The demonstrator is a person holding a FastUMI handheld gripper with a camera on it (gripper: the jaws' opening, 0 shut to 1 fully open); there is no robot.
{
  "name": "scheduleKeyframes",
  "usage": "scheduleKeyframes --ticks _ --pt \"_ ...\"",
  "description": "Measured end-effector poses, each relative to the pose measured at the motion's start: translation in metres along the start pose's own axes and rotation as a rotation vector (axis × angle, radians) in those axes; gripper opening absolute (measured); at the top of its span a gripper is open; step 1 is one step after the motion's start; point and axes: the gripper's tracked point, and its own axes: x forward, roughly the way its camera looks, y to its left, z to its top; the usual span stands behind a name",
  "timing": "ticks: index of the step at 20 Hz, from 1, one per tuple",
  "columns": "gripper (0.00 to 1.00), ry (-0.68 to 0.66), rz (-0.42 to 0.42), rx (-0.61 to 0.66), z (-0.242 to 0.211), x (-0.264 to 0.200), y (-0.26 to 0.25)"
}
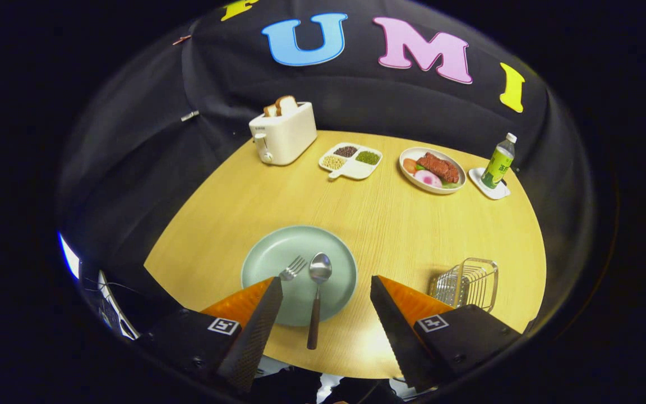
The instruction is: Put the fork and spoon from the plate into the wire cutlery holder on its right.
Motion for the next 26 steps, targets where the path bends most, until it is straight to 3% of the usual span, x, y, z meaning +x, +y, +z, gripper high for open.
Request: scheduleKeyframes --ticks 4,6,10,15,18,20,21,24,26 --pt "0.98 0.152 0.02 -0.063 -0.035 0.036 0.015" --pt "0.93 0.205 0.022 -0.082 -0.048 0.052 0.019" --pt "0.9 0.318 0.012 -0.054 -0.07 0.075 0.024" --pt "0.64 0.413 -0.011 -0.005 -0.086 0.091 0.023" --pt "0.54 0.457 -0.018 0.014 -0.093 0.093 0.021" --pt "0.4 0.469 -0.026 0.03 -0.094 0.093 0.017" --pt "0.29 0.466 -0.041 0.043 -0.093 0.096 0.014" --pt "0.13 0.491 -0.025 0.085 -0.095 0.1 0.01" --pt "0.1 0.495 -0.003 0.106 -0.09 0.094 0.011"
